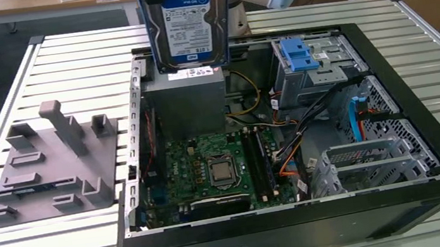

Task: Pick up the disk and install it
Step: 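Pick up the disk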

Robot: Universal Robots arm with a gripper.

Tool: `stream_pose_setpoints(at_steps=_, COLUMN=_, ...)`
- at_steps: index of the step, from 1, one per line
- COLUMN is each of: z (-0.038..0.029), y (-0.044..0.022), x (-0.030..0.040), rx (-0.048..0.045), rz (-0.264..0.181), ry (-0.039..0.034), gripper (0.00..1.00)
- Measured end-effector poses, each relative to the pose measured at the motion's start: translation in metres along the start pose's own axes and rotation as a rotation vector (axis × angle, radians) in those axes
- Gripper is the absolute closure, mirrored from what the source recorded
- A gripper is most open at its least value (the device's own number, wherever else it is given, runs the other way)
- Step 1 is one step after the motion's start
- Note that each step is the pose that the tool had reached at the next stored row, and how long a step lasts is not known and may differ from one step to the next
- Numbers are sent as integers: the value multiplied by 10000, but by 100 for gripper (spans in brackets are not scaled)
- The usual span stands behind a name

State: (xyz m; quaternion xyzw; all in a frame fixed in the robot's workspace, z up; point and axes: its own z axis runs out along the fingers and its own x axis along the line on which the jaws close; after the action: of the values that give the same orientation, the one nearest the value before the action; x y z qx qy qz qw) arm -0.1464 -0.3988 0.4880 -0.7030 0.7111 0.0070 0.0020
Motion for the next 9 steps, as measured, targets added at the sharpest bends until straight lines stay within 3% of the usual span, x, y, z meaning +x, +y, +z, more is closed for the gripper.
stream_pose_setpoints(at_steps=3, z=12, y=-63, x=62, rx=2, rz=-1, ry=-2, gripper=64)
stream_pose_setpoints(at_steps=9, z=30, y=-331, x=73, rx=-1, rz=0, ry=1, gripper=64)
